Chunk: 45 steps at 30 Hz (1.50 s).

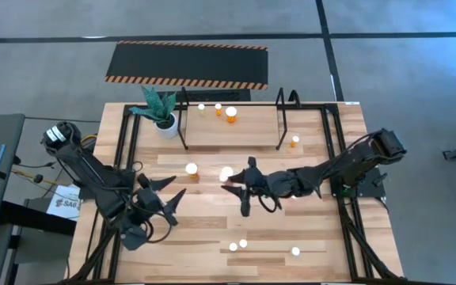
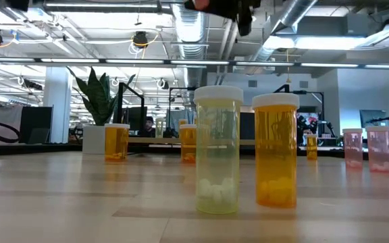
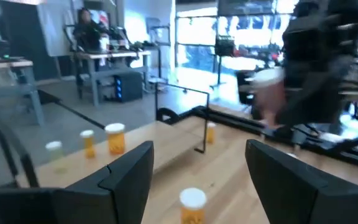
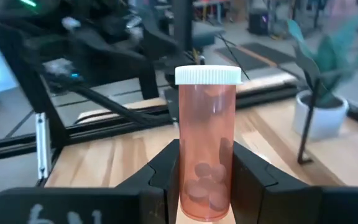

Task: Pick and place medicine bottles onto shelf by color
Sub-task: Put the bottom left pink pill bottle on the shelf

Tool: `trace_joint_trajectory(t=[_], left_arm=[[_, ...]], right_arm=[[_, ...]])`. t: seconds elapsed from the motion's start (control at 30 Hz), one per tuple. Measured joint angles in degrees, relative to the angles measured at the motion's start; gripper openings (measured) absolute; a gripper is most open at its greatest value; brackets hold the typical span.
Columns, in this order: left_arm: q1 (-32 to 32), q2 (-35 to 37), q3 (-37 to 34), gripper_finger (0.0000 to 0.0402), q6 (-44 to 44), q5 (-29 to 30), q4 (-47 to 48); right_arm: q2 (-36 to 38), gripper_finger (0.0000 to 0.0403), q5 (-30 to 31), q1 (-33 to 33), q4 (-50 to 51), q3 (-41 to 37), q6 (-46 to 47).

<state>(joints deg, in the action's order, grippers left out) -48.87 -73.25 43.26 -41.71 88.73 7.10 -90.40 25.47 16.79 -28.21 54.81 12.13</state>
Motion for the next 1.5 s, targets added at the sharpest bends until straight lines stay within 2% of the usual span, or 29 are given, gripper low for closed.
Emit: trace_joint_trajectory(t=[0.17,0.3,0.37,0.43,0.5,0.57,0.63,0.8,0.9,1.07,1.27,1.5], left_arm=[[1.8,0.0,-4.9,0.0242,1.8,-5.8,-9.9],[3.5,0.0,-4.7,0.0242,12.8,-13.0,-17.0],[4.1,0.0,-4.7,0.0242,21.9,-20.3,-22.8],[4.7,0.0,-4.7,0.0242,30.0,-30.5,-28.1],[4.9,0.0,-4.7,0.0242,34.7,-36.0,-33.2],[5.0,0.0,-4.6,0.0242,37.0,-36.7,-36.5],[5.1,0.0,-4.6,0.0242,38.2,-35.0,-38.0],[6.7,0.0,-4.6,0.0242,36.4,-33.1,-38.0],[8.7,0.0,-4.6,0.0242,34.3,-37.1,-38.4],[12.2,0.0,-4.6,0.0242,30.8,-47.7,-38.7],[14.7,0.0,-4.6,0.0242,30.3,-49.1,-38.9],[14.8,0.0,-4.6,0.0242,38.2,-52.0,-46.9]], right_arm=[[-4.3,0.0125,-0.5,0.5,-10.0,0.0,-5.1],[-8.8,0.0125,-1.8,0.4,-18.0,0.0,-6.2],[-10.5,0.0125,-1.9,0.3,-19.8,0.0,-6.2],[-11.5,0.0125,-1.9,0.1,-20.5,0.0,-6.0],[-12.0,0.0125,-2.5,0.0,-21.3,0.3,-5.5],[-12.0,0.0125,-3.8,0.2,-20.9,0.4,-5.1],[-12.0,0.0125,-5.3,0.8,-21.4,0.4,-5.1],[-12.0,0.0125,-6.2,2.8,-22.9,0.4,-7.2],[-12.0,0.0125,-6.2,3.7,-23.7,0.4,-8.0],[-12.0,0.0125,-6.2,3.9,-23.6,1.5,-8.1],[-12.1,0.0125,-6.2,4.3,-20.1,4.6,-10.4],[-12.1,0.0125,-6.2,4.3,-20.3,5.2,-11.1]])
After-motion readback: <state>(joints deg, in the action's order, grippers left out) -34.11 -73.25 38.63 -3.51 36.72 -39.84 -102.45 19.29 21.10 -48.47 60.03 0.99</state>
